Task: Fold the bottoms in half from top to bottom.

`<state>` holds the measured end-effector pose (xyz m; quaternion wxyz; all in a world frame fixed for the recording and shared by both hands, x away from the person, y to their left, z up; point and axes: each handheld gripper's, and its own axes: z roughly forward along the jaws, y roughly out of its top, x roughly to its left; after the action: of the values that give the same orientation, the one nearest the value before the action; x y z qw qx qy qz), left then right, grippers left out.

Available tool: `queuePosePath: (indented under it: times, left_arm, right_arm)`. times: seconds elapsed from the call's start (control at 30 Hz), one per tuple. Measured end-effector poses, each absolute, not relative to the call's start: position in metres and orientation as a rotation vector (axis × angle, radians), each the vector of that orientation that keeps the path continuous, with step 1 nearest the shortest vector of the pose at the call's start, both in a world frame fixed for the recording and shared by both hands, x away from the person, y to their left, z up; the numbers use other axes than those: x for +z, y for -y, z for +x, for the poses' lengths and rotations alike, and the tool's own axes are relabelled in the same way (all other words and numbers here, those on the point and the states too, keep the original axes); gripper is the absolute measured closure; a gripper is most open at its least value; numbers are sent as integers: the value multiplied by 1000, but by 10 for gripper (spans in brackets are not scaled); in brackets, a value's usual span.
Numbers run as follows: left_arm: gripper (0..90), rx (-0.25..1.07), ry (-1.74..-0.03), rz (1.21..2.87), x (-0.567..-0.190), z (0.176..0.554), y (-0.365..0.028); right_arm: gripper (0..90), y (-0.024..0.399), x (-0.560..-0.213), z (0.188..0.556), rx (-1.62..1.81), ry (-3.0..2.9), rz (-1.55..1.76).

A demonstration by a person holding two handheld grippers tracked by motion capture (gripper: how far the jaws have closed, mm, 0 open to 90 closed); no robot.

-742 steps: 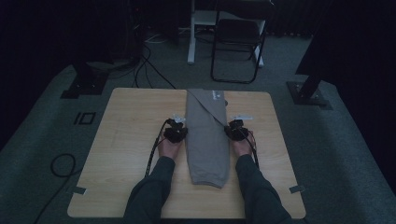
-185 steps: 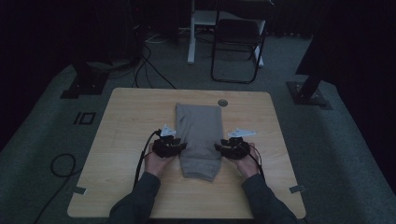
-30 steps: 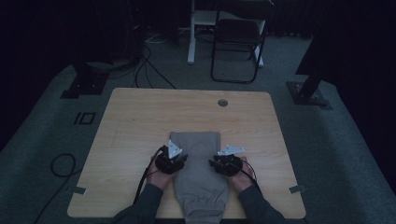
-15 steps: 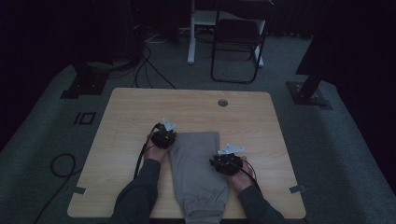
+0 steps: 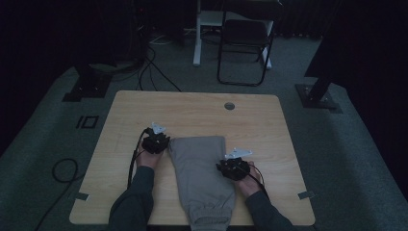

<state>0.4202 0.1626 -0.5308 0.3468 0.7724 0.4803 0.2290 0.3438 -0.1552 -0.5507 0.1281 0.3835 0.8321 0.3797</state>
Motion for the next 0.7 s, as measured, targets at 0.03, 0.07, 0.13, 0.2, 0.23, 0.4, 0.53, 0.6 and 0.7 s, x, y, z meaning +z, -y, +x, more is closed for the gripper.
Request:
queuePosePath:
  times: [0.03,0.07,0.13,0.2,0.23,0.4,0.53,0.6,0.7]
  left_arm:
    - [717,580,-1230,2005,-528,422,-160]
    - [703,571,-1218,2007,-526,424,-156]
    - [688,571,-1206,2035,-525,428,-149]
    - [684,564,-1210,2055,-526,432,-146]
    - [685,556,-1219,2064,-528,434,-146]
    - [689,513,-1249,2078,-534,439,-148]
    - [701,495,-1255,2075,-535,440,-148]
    - [712,491,-1255,2076,-536,440,-149]
    - [739,475,-1256,2082,-537,441,-148]
  right_arm:
    - [695,155,-551,344,1109,-2423,1116]
    - [663,156,-551,345,1118,-2433,1107]
    - [641,156,-550,348,1116,-2437,1069]
    - [637,158,-548,355,1109,-2400,1085]
    - [637,159,-547,360,1113,-2376,1103]
    - [634,167,-542,400,1133,-2243,1244]
    - [630,162,-543,435,1108,-2216,1339]
    - [630,161,-544,442,1107,-2213,1350]
    - [653,153,-549,459,1048,-2225,1383]
